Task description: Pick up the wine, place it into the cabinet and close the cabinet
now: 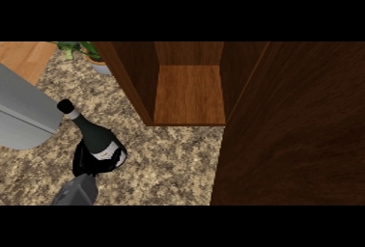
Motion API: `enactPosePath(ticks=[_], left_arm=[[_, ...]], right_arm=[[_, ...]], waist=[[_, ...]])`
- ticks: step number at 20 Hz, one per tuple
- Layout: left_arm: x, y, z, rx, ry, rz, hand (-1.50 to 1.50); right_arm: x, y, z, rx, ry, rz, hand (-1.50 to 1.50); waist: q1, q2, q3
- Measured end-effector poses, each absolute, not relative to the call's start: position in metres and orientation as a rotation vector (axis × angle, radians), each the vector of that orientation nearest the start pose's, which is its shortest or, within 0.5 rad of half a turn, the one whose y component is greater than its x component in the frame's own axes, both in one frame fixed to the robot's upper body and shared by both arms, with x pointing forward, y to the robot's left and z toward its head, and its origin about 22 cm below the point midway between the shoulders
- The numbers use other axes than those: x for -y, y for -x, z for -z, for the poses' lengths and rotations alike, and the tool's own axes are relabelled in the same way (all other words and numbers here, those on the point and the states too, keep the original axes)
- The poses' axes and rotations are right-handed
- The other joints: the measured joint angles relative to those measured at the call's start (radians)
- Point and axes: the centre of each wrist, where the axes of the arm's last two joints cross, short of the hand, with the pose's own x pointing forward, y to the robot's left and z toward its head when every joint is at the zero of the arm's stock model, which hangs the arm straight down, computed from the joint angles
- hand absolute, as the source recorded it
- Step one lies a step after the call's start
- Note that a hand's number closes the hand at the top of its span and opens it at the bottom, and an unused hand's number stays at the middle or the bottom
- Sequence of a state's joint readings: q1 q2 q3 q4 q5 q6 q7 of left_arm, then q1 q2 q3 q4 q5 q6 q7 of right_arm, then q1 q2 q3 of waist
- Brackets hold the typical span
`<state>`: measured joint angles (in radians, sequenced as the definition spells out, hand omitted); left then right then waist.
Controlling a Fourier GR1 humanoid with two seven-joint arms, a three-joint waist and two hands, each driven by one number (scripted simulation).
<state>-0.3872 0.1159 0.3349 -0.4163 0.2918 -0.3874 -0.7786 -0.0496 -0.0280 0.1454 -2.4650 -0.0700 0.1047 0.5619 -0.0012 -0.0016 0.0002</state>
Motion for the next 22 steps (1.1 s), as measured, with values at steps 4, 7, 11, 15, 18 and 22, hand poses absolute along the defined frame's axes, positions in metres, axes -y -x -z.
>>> enactPosePath(ticks=[4,7,11,15,18,22], left_arm=[[-0.276,-0.264,0.142,1.637,0.315,-0.452,1.5],[-0.268,-0.255,0.139,1.649,0.35,-0.42,1.5],[-0.248,-0.257,0.124,1.667,0.398,-0.357,1.5],[-0.222,-0.253,0.105,1.672,0.435,-0.318,1.5],[-0.2,-0.254,0.087,1.659,0.445,-0.31,1.5],[-0.172,-0.247,0.072,1.643,0.457,-0.315,1.5]], right_arm=[[0.204,-0.155,-0.198,1.938,-0.22,-0.259,-1.5],[0.206,-0.155,-0.2,1.937,-0.204,-0.256,-1.5],[0.207,-0.157,-0.202,1.934,-0.204,-0.251,-1.5],[0.207,-0.159,-0.201,1.935,-0.208,-0.25,-1.5],[0.207,-0.158,-0.202,1.93,-0.214,-0.252,-1.5],[0.207,-0.157,-0.198,1.936,-0.227,-0.257,-1.5]], waist=[[0.002,0.0,0.0],[0.007,-0.002,0.0],[0.008,-0.003,0.001],[0.006,-0.003,0.001],[0.004,-0.003,0.001],[0.001,-0.001,0.0]])
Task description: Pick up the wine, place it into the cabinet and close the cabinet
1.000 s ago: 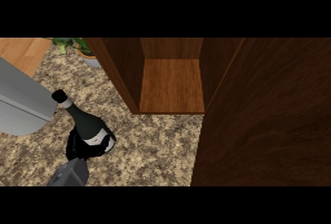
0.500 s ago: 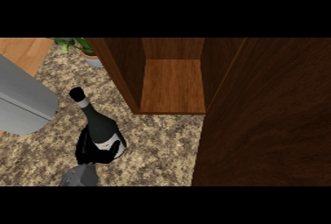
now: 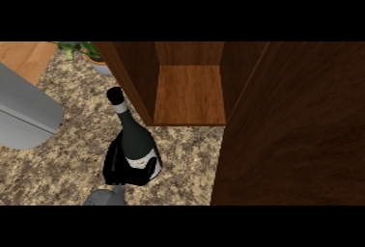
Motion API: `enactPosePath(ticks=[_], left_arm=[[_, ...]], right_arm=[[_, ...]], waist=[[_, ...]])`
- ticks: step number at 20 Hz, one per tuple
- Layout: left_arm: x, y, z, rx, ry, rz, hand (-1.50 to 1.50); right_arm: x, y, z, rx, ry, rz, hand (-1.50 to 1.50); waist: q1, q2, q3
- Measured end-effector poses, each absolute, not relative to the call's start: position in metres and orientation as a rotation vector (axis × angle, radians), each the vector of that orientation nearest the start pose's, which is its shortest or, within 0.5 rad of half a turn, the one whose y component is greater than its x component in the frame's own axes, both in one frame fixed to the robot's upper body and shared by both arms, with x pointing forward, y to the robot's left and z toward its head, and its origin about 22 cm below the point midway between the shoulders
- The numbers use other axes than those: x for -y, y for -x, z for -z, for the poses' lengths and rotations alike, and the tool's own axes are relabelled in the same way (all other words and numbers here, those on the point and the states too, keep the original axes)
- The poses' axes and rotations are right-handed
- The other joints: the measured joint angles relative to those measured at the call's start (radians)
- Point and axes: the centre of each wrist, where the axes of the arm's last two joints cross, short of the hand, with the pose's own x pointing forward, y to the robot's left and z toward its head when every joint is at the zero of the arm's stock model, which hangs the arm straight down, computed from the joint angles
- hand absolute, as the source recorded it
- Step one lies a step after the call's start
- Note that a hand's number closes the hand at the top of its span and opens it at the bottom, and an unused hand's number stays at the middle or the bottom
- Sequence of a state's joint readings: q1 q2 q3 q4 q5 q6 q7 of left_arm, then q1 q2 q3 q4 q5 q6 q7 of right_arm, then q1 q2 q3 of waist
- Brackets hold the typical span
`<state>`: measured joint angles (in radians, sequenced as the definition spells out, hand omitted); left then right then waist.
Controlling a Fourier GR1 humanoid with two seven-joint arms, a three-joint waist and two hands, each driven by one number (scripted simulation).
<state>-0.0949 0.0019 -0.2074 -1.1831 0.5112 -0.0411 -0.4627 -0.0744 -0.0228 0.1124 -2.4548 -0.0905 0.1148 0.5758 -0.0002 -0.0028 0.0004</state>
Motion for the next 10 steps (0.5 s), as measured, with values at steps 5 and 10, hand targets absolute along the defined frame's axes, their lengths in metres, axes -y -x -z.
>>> enactPosePath(ticks=[5,10], left_arm=[[-0.144,-0.244,0.066,1.604,0.451,-0.343,1.5],[-0.127,-0.242,0.067,1.572,0.42,-0.381,1.5]], right_arm=[[0.207,-0.156,-0.197,1.926,-0.223,-0.262,-1.5],[0.211,-0.157,-0.2,1.915,-0.205,-0.273,-1.5]], waist=[[-0.004,0.002,-0.001],[-0.005,0.002,-0.001]])
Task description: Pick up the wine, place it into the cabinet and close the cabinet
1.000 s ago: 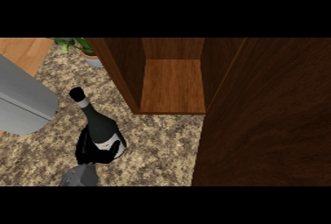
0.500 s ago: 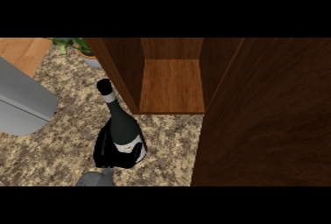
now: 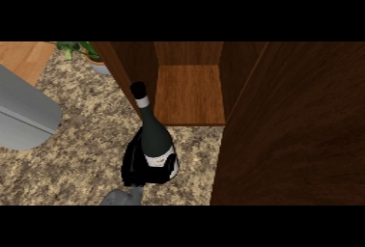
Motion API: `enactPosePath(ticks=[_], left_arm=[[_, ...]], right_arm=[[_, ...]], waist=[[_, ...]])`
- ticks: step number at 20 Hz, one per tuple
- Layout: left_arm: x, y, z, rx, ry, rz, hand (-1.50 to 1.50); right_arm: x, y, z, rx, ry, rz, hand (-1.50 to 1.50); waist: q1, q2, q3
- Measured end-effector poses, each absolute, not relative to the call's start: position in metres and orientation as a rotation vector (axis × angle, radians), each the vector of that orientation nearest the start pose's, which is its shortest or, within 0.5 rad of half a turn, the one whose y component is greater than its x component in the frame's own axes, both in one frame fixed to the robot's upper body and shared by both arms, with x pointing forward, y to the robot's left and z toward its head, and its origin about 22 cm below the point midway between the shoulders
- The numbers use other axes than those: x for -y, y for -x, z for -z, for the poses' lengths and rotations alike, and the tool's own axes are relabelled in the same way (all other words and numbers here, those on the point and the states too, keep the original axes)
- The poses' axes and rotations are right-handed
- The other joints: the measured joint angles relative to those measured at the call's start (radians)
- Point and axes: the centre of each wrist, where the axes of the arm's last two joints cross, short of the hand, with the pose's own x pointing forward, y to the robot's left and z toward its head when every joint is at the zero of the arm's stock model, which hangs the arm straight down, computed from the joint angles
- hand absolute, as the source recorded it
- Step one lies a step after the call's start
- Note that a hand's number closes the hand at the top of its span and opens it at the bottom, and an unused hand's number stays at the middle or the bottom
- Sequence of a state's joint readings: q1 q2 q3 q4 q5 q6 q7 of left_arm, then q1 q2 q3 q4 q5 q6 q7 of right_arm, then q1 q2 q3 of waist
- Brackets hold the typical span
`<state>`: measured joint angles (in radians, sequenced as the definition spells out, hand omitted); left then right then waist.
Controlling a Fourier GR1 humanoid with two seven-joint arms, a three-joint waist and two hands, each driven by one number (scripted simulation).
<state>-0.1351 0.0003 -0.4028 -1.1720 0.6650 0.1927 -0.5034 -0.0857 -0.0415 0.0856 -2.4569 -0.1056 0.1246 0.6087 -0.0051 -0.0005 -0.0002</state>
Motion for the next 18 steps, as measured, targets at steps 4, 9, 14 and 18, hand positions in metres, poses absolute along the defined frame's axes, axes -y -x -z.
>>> enactPosePath(ticks=[4,9,14,18], left_arm=[[-0.12,-0.251,0.071,1.553,0.397,-0.399,1.5],[-0.114,-0.264,0.078,1.556,0.385,-0.399,1.5],[-0.106,-0.276,0.078,1.589,0.387,-0.389,1.5],[-0.101,-0.292,0.077,1.608,0.373,-0.388,1.5]], right_arm=[[0.216,-0.16,-0.196,1.911,-0.197,-0.274,-1.5],[0.216,-0.161,-0.191,1.916,-0.231,-0.267,-1.5],[0.215,-0.166,-0.192,1.917,-0.242,-0.263,-1.5],[0.217,-0.167,-0.192,1.923,-0.247,-0.269,-1.5]], waist=[[-0.002,0.001,0.0],[-0.004,0.001,0.0],[-0.004,0.002,0.0],[-0.008,0.002,0.0]])
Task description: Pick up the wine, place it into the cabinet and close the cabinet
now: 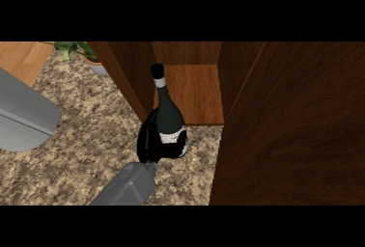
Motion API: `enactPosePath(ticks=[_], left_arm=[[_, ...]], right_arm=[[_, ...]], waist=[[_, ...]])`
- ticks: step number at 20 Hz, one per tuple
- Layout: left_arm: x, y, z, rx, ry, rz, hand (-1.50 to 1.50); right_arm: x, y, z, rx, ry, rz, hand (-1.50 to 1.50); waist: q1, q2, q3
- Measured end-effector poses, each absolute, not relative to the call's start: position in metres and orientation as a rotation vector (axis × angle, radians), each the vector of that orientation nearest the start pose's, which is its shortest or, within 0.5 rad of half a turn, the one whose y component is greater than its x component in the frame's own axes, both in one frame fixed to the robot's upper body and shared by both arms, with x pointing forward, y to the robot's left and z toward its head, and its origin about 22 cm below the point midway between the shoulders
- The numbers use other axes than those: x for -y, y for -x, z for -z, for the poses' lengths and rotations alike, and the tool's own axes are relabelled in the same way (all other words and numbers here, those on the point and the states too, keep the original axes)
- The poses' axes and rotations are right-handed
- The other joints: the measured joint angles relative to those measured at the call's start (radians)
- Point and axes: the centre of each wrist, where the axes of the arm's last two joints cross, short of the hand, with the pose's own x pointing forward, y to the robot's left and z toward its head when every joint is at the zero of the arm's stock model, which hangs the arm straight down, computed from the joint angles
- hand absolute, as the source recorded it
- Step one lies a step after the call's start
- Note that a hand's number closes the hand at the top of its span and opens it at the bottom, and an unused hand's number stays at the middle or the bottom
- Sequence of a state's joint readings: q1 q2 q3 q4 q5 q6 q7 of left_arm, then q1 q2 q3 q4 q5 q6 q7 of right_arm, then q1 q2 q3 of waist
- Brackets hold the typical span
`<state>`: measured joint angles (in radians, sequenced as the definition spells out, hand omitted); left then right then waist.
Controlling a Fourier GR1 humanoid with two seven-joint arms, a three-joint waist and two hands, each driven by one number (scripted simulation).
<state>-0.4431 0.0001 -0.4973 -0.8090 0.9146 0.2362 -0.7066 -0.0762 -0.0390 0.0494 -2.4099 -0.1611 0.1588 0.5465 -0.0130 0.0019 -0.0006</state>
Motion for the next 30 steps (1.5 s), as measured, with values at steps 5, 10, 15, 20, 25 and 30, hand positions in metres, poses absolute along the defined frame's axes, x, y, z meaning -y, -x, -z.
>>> enactPosePath(ticks=[5,10,15,20,25,30], left_arm=[[-0.096,-0.31,0.069,1.612,0.356,-0.384,1.5],[-0.093,-0.331,0.057,1.602,0.337,-0.412,1.5],[-0.091,-0.35,0.044,1.611,0.317,-0.439,1.5],[-0.091,-0.368,0.03,1.622,0.305,-0.443,1.5],[-0.089,-0.385,0.015,1.6,0.275,-0.435,1.5],[-0.093,-0.395,0.011,1.584,0.244,-0.416,1.5]], right_arm=[[0.221,-0.17,-0.192,1.918,-0.248,-0.271,-1.5],[0.217,-0.171,-0.197,1.921,-0.269,-0.269,-1.5],[0.215,-0.172,-0.191,1.928,-0.271,-0.268,-1.5],[0.218,-0.174,-0.187,1.934,-0.273,-0.267,-1.5],[0.212,-0.173,-0.188,1.936,-0.28,-0.265,-1.5],[0.216,-0.174,-0.183,1.94,-0.281,-0.272,-1.5]], waist=[[-0.003,0.001,0.0],[-0.006,0.002,0.0],[-0.008,0.002,0.0],[-0.009,0.003,0.0],[-0.017,0.007,0.0],[-0.027,0.012,-0.001]])
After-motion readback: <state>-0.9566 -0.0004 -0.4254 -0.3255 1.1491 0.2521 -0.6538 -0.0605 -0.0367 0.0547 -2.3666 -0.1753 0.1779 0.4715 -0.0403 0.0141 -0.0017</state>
